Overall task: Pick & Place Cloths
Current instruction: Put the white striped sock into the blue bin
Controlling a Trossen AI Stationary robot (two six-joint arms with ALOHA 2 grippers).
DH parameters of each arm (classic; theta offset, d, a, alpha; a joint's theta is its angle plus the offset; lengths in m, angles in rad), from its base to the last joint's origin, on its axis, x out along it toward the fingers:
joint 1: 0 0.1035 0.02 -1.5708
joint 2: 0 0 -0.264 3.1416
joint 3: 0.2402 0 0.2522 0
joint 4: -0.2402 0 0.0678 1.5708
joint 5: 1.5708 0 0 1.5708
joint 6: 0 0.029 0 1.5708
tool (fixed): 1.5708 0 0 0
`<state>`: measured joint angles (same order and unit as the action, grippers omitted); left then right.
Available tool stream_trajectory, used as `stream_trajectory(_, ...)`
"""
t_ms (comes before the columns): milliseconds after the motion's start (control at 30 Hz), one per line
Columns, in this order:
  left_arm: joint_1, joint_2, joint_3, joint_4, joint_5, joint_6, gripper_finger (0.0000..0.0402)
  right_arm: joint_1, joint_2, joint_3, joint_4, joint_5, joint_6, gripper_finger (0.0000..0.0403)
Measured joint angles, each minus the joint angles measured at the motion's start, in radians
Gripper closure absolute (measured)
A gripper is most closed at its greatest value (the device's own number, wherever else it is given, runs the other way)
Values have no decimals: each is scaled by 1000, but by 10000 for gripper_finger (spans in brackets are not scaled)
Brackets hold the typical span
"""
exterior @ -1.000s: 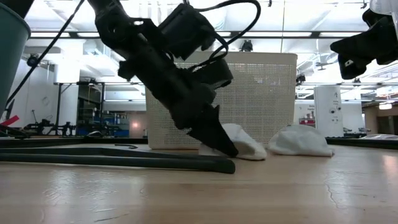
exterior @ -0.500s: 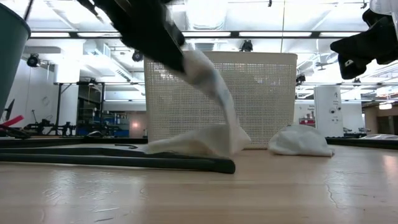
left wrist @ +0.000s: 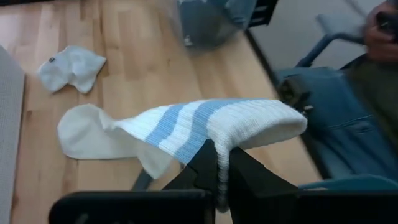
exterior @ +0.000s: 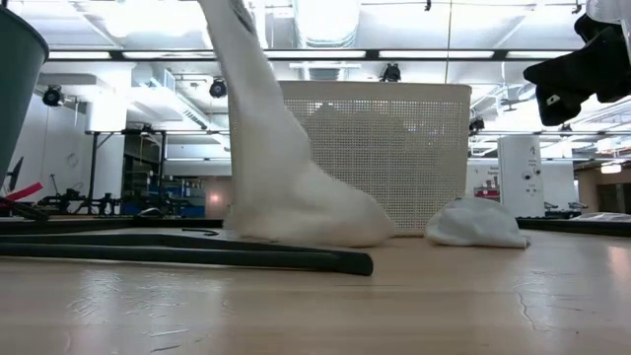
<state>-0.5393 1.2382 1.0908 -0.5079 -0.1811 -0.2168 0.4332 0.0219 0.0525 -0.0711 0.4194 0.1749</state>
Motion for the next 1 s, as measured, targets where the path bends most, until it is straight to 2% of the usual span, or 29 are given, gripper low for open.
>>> stream_trajectory(333, -82, -196, 0, -109, 36, -110, 384, 0, 0, 0, 0, 0, -2, 394)
stream_trajectory(633, -129, -362, 3, -103, 40, -104, 384, 0, 0, 0, 0, 0, -1, 394)
stream_trajectory(767, -138, -438, 11, -94, 126, -117, 383, 0, 0, 0, 0, 0, -2, 394)
stream_trajectory(900, -143, -497, 56, -63, 154, -66, 385, 0, 0, 0, 0, 0, -2, 394)
stream_trajectory(1000, -150, -524, 90, 0, 176, 26, 384, 0, 0, 0, 0, 0, 0, 394)
